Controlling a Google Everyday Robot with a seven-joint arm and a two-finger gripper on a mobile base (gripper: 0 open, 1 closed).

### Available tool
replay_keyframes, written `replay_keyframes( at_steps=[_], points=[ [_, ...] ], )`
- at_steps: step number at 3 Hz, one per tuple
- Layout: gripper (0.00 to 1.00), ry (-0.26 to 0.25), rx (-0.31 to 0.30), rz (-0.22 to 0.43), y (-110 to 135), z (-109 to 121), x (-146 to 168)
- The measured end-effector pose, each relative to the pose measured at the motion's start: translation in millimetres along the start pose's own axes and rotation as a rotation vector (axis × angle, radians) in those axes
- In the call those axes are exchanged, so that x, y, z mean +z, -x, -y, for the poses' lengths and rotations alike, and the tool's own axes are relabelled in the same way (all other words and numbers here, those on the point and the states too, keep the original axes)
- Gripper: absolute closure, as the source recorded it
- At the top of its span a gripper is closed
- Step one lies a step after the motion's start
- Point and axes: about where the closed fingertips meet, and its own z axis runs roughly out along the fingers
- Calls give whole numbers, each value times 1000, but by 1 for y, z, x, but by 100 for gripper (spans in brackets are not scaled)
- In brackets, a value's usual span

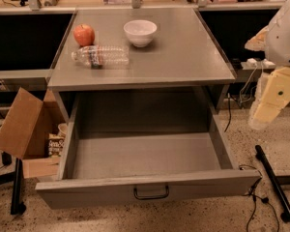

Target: Place water bottle into top drawer

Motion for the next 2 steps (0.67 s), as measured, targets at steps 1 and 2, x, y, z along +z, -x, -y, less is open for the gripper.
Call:
replay_keyframes(
  at_steps=[1, 2],
  points=[
    [0, 0, 0, 0, 0, 0, 0],
    [0, -12, -12, 24, 9, 10, 4]
  ],
)
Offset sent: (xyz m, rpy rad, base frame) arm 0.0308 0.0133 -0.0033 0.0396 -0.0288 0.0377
